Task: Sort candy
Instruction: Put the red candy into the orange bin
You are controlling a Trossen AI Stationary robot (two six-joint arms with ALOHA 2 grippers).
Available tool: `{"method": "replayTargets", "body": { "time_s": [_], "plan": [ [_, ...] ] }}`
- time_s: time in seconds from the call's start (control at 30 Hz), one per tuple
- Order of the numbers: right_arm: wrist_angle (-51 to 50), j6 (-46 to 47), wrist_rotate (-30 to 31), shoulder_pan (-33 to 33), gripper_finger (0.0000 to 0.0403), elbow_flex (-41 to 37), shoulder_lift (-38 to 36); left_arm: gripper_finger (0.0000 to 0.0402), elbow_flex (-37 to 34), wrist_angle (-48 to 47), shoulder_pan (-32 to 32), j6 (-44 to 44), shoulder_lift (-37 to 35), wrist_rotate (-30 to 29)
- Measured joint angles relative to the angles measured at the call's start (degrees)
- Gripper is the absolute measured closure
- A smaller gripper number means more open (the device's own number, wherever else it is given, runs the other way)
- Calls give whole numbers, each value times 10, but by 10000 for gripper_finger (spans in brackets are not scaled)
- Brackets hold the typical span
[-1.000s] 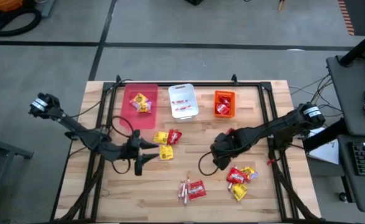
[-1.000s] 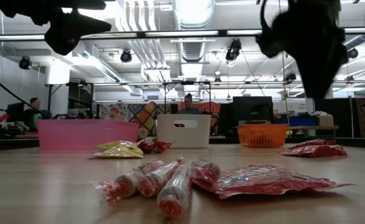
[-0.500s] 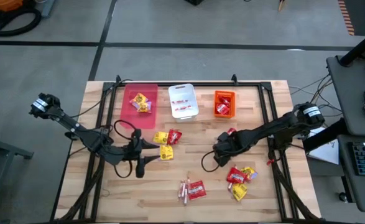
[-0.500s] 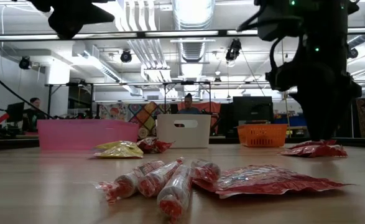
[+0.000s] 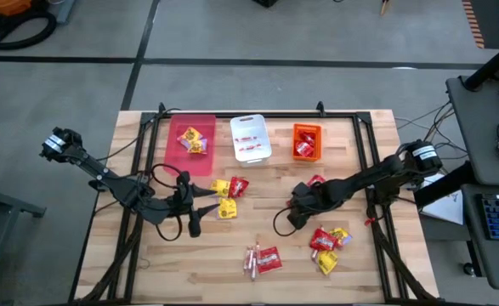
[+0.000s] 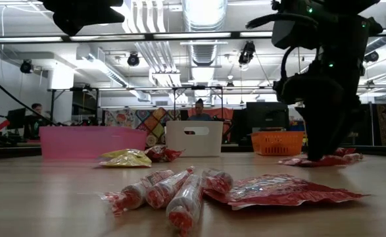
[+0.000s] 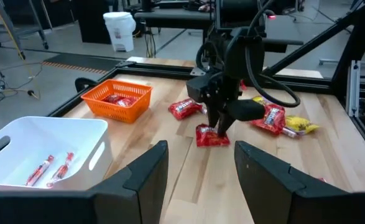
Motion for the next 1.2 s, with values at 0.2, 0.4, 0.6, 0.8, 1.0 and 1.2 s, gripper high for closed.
{"method": "replayTargets", "body": {
  "time_s": [0.2,0.4,0.6,0.8,1.0,1.2],
  "plan": [
    [20,-46,15,0,381,0,-1,233,0,0,1,-9,0,0],
    [21,-78,17,0,392,6,-18,233,-1,-2,1,-20,0,0],
    [23,-114,32,0,394,23,-44,233,-4,-2,2,-30,0,0],
    [21,-160,54,-9,394,48,-79,233,-8,-3,2,-52,0,0],
    [14,-235,81,-50,394,86,-111,233,-9,-3,2,-54,0,-9],
    [-58,-292,146,-161,394,120,-123,233,-9,-2,2,-62,0,-10]
  ]
}}
